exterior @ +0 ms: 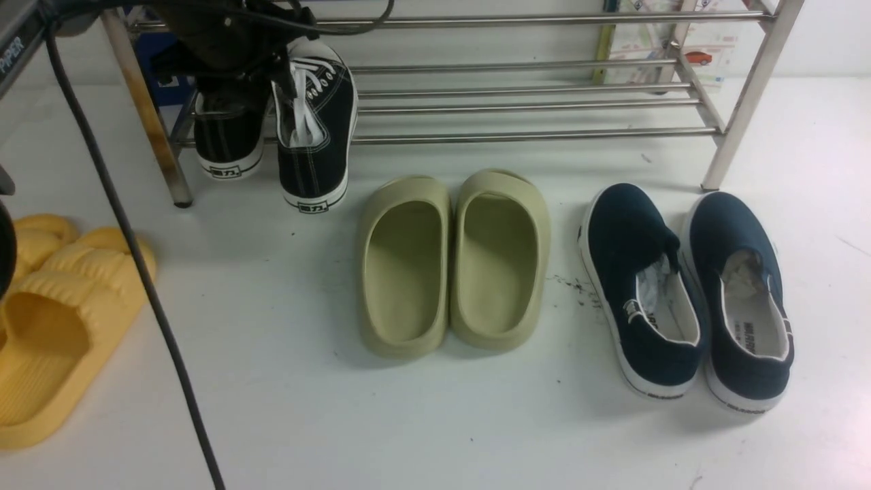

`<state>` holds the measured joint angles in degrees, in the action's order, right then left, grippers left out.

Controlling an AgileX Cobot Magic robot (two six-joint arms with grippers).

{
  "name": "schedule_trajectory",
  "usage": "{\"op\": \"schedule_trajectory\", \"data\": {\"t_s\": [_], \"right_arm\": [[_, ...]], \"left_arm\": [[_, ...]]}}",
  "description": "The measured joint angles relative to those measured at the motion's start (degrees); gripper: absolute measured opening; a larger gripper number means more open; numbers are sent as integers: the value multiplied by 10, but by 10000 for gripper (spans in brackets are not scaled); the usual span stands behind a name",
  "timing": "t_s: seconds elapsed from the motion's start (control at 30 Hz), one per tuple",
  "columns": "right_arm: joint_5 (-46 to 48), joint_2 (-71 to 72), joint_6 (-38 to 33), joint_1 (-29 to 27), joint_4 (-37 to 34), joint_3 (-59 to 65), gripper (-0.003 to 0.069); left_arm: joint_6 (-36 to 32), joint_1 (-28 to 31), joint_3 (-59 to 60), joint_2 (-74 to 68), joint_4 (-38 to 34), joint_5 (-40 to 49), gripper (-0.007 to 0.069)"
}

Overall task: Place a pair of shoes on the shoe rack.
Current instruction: Use the left arm to put a shoe into the shoe rack

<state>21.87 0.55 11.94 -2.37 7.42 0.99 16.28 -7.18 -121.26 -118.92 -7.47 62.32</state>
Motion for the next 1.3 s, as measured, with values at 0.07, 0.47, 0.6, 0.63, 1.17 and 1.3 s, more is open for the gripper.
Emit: {"op": "schedule_trajectory", "data": {"t_s": [0.07,0.47,0.6,0.63,1.17,1.3], "right_arm": [[0,0,0,0,0,0,239],[0,0,0,0,0,0,239],[0,0,0,0,0,0,239],[0,0,0,0,0,0,239],[0,0,0,0,0,0,239],[0,0,0,0,0,0,239]], "left_arm": [[-8,0,0,13,8,37,280],[-49,-63,54,71,22,90,-13],[-52,-111,128,74,23,88,-13],[-52,-116,159,74,24,81,-13],[9,-115,173,0,140,-58,-13],[9,-116,129,-26,147,-28,-13]]}}
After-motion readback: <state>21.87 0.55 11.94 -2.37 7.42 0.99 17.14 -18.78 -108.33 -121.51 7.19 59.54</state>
